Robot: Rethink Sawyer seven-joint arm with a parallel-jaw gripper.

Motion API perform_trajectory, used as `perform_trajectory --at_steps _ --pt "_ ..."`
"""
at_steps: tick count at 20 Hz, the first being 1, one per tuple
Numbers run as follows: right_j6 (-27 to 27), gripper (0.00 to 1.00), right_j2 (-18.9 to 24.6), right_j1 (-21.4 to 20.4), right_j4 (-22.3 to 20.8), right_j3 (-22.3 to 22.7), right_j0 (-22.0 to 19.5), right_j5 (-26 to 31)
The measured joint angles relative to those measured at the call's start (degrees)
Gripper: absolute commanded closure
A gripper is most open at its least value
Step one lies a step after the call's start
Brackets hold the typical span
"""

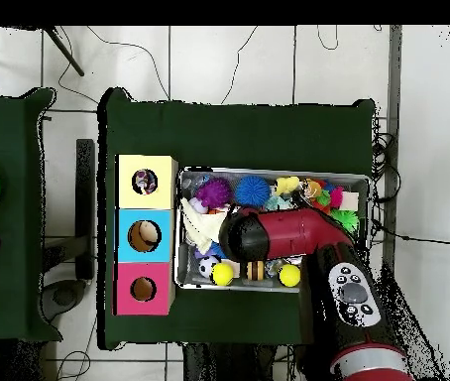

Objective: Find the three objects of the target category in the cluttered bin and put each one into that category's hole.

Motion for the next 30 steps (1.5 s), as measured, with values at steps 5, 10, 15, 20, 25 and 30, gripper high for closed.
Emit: perform_trajectory --at_steps 5,10,15,20,25,30 --pt "0.00 1.00 -0.02 0.68 -0.01 0.00 0.10 0.00" --pt "0.00 1.00 -0.81 1.04 0.00 0.00 1.32 -0.01" --pt "0.00 1.00 -1.63 1.20 -0.48 0.01 2.50 -0.01" --pt "0.00 1.00 -2.33 1.31 -1.20 0.02 3.19 -0.01" --pt "0.00 1.00 -2.69 1.39 -1.66 0.02 3.19 -0.01" --pt "0.00 1.00 -2.69 1.41 -1.73 0.02 2.84 -0.01"
